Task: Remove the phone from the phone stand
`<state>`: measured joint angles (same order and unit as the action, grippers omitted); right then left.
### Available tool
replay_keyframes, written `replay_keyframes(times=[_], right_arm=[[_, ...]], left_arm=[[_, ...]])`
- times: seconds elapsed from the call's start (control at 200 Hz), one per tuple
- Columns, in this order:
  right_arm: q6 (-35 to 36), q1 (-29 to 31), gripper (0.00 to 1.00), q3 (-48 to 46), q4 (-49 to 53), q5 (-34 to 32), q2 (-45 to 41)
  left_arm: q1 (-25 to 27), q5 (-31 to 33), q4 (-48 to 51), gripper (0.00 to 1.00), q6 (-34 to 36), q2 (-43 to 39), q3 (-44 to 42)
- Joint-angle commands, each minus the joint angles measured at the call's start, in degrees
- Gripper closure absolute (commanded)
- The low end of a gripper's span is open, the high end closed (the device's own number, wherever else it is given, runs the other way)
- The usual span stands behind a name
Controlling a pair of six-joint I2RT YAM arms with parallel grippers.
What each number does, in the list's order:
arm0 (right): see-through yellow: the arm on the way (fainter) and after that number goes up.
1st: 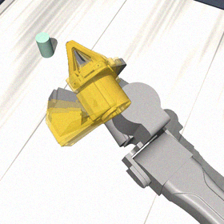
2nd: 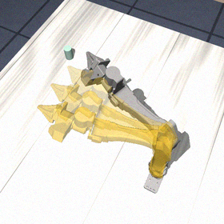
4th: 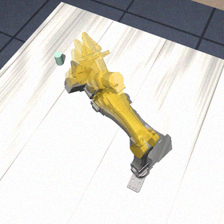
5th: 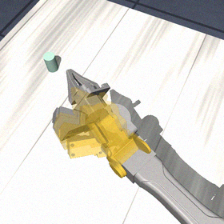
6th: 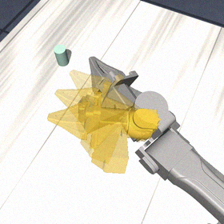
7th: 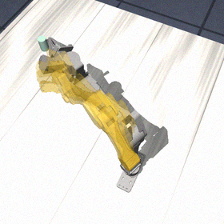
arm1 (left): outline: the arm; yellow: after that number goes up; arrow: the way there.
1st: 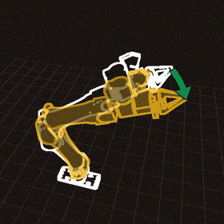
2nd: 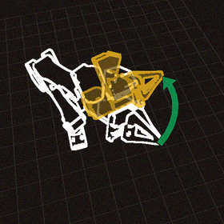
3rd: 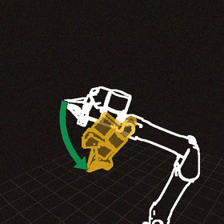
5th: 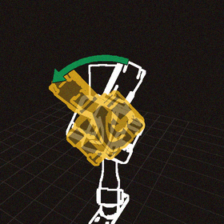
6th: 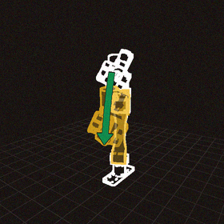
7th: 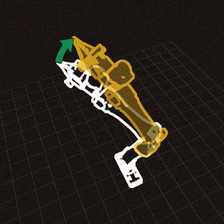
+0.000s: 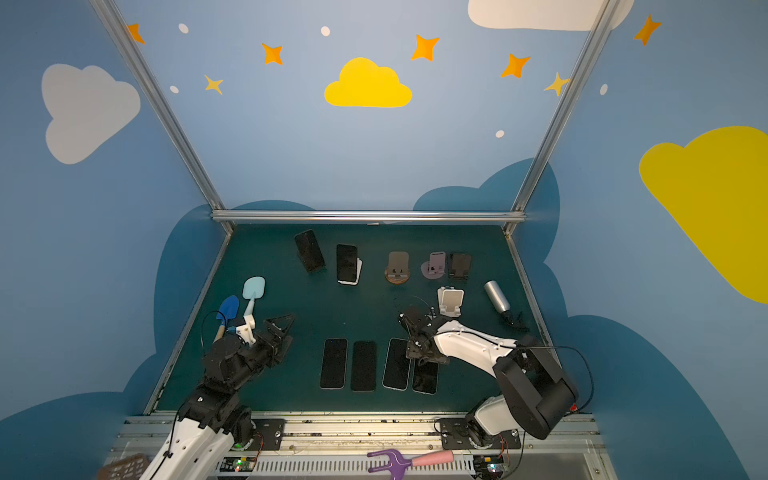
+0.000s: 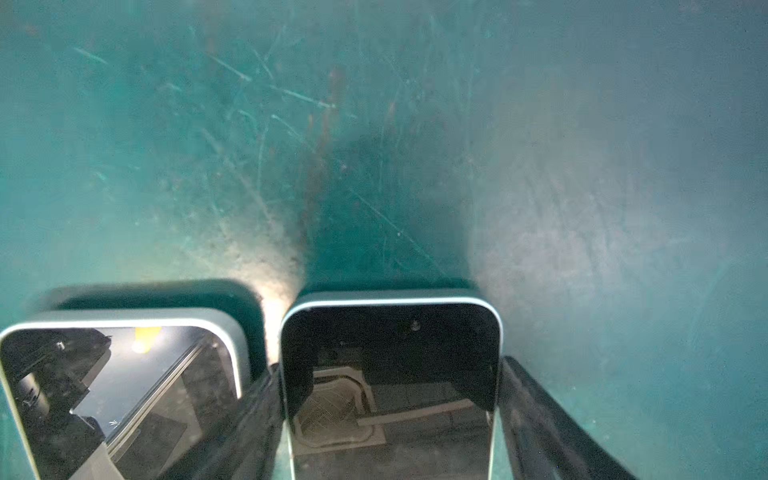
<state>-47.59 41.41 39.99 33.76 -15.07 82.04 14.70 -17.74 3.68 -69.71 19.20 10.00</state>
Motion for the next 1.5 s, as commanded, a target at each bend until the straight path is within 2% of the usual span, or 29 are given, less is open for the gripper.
replay_keyframes(times=[0.0,0.451,0.646,0.861,0.966,1.071,1.161,1.236,1.302,1.407,1.492], right_arm=[[-1.0,0.1,0.21,-2.0,-5.5,2.1,-0.2],[0.3,-1.5,0.2,-0.5,-3.7,7.2,-8.9],[4.7,-3.2,0.19,2.4,-1.2,4.7,-12.8],[9.3,-3.4,0.18,8.3,-1.5,1.2,-13.3],[11.9,-3.4,0.16,10.4,-4.2,-0.4,-13.0],[16.8,-3.2,0.14,12.0,-11.5,0.1,-12.7],[20.3,-2.9,0.12,13.2,-19.3,-0.1,-10.7],[21.5,-2.8,0.11,16.8,-20.3,-0.7,-6.6],[23.3,-2.8,0.1,21.8,-18.7,-1.0,-1.3],[22.9,-2.9,0.08,31.4,-13.9,-7.4,7.6],[24.1,-3.2,0.08,38.7,-11.0,-9.8,14.4]], left_arm=[[0.2,0.3,-0.8,0.0,0.0,0.9,0.0],[0.6,-1.0,-2.4,0.0,1.6,6.6,3.2],[0.8,-0.2,1.0,0.0,2.5,6.2,4.6],[0.9,1.7,4.2,0.0,3.0,4.8,6.2],[0.9,2.5,7.1,0.0,4.4,4.2,8.3],[0.8,3.5,10.0,0.0,5.5,3.5,9.9],[0.9,4.2,10.9,0.0,5.4,2.9,9.9],[0.9,4.6,11.3,0.0,5.1,2.8,9.7],[0.9,4.8,12.4,0.0,5.3,3.0,10.4],[0.8,5.2,13.8,0.0,5.4,2.9,11.2],[0.8,5.2,13.7,0.0,5.4,2.9,11.4]])
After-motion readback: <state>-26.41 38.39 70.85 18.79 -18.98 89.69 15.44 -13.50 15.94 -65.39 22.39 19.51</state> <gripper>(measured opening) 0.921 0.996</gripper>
